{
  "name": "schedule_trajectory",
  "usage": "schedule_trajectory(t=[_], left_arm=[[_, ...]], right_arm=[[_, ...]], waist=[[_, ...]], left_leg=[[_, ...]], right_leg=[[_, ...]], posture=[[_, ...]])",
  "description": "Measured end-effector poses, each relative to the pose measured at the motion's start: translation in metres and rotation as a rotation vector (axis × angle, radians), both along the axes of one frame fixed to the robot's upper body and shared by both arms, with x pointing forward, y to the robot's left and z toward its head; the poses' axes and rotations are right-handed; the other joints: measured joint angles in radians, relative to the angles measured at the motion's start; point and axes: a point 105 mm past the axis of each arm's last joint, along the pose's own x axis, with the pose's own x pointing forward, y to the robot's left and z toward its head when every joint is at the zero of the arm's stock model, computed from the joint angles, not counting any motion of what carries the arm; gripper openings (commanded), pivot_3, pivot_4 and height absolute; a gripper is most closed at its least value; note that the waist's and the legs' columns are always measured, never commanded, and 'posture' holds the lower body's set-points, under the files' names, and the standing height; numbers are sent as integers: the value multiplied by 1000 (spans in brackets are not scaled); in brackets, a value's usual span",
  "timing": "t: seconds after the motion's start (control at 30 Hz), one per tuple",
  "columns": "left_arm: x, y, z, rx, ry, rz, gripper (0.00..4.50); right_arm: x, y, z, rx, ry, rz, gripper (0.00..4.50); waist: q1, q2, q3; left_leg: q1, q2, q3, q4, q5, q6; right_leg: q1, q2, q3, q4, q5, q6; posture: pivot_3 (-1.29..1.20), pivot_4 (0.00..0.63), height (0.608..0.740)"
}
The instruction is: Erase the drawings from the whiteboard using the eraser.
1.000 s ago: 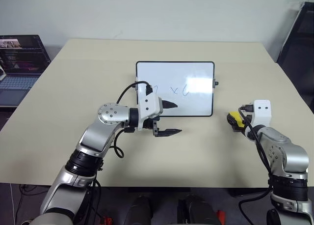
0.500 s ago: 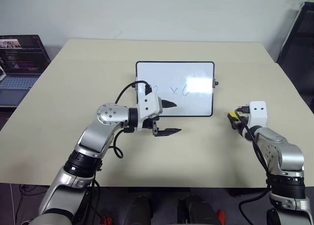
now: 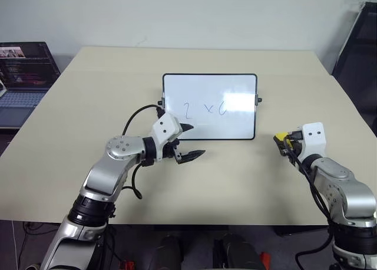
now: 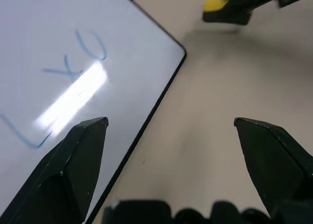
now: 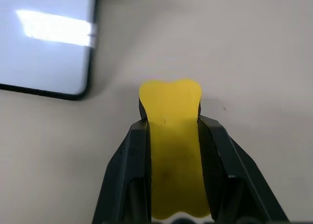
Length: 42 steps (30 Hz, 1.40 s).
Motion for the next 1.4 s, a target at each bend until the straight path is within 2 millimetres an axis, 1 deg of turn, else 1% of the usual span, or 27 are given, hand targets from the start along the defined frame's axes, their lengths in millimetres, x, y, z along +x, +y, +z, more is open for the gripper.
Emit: schedule_trajectory(t=[0.17,0.27,0.3,0.33,0.4,0.47,0.57,0.67,0.77,0.9,1.1,1.3,1.4], left_arm=[[10,10,12,-17,-41,132,4500],[15,16,10,0,-31,190,4500],[19,17,12,5,-33,207,4500],[21,16,16,5,-45,215,4500],[24,17,23,9,-64,224,4500],[26,17,25,14,-64,232,4500],[28,17,24,18,-56,235,4500],[28,16,24,21,-53,233,4500],[28,15,24,23,-51,229,4500],[26,10,23,19,-47,214,4500],[25,6,23,19,-49,203,4500],[24,6,25,18,-56,198,4500],[24,5,25,18,-57,196,4500]], right_arm=[[-6,37,22,-24,-83,158,981],[4,75,47,-24,-171,298,981],[8,90,60,-30,-212,348,981],[11,100,69,-37,-247,384,980],[22,113,81,-44,-280,409,980],[36,120,83,-59,-275,409,980],[53,125,78,-95,-245,403,980],[68,131,71,-141,-218,400,980],[80,131,64,-184,-207,384,980],[90,128,60,-234,-215,362,979],[91,130,50,-332,-199,404,979],[83,130,36,-423,-154,488,979],[83,129,37,-438,-163,481,979]], waist=[[-1,0,0],[-12,0,0],[-14,0,1],[-14,0,1],[-14,0,1],[-10,0,1],[-6,0,1],[-5,0,1],[-5,0,1],[-4,0,1],[-3,0,1],[-2,0,1],[-2,0,1]], left_leg=[[1,0,1,1,0,0],[1,0,2,1,0,0],[1,0,1,1,0,0],[1,0,0,1,0,0],[1,0,0,1,0,0],[1,-1,0,1,0,0],[-1,-1,0,1,0,0],[-2,-1,0,1,0,0],[-5,-1,0,1,0,0],[-7,-1,0,2,0,0],[-7,-1,1,2,0,0],[-6,-1,1,4,0,0],[-6,-1,1,4,0,0]], right_leg=[[0,0,0,1,0,0],[0,0,0,2,0,0],[0,1,-1,2,0,0],[0,1,-1,2,0,0],[0,1,-1,2,0,0],[0,0,-1,2,0,0],[-1,-5,-1,1,0,0],[-3,-5,-2,1,0,0],[-7,-5,-2,2,0,0],[-8,-6,-3,3,0,0],[-9,-6,-3,5,0,0],[-9,-6,-4,9,0,0],[-9,-6,-4,10,0,0]], posture=[[0,150,740],[0,150,740],[0,150,740],[0,150,740],[0,150,740],[0,150,740],[0,150,740],[0,150,740],[0,150,740],[0,150,740],[0,150,740],[0,150,740],[0,150,740]])
